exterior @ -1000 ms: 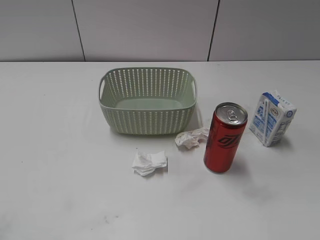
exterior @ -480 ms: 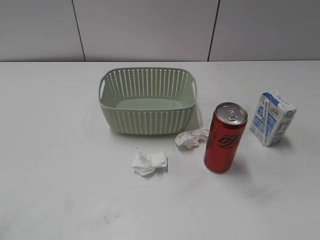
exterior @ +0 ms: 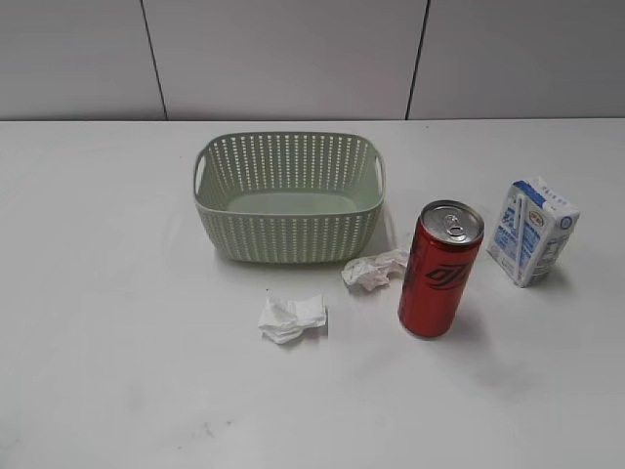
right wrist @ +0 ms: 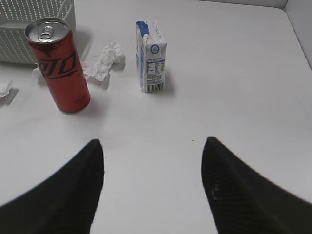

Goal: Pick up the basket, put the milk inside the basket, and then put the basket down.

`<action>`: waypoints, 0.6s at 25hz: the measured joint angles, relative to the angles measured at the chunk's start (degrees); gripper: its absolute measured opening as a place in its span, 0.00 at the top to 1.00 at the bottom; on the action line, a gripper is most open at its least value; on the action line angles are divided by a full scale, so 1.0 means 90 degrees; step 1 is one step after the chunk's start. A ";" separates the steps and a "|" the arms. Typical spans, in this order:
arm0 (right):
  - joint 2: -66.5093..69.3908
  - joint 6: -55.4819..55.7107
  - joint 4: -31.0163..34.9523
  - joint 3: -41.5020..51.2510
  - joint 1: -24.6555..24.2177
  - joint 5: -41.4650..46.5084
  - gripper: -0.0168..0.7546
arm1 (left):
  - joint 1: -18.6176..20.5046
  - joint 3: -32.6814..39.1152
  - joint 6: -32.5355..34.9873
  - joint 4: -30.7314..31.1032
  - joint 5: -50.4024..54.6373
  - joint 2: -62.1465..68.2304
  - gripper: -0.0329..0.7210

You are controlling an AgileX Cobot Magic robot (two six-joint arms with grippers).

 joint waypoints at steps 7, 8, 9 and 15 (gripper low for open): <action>0.0000 0.0006 0.0000 0.0000 0.0000 -0.0006 0.33 | 0.0000 -0.0267 0.0000 -0.0428 -0.1015 0.1836 0.18; 0.0000 0.0006 0.0000 0.0000 0.0000 -0.0006 0.33 | 0.0000 -0.0359 0.0000 -0.0434 -0.1089 0.2091 0.18; 0.0000 0.0006 0.0000 0.0000 0.0000 -0.0006 0.33 | 0.0000 -0.0473 0.0000 -0.0441 -0.1129 0.2362 0.18; 0.0000 -0.0003 0.0000 0.0000 0.0000 -0.0006 0.33 | 0.0000 -0.1323 0.0000 -0.0447 -0.1197 0.4249 0.18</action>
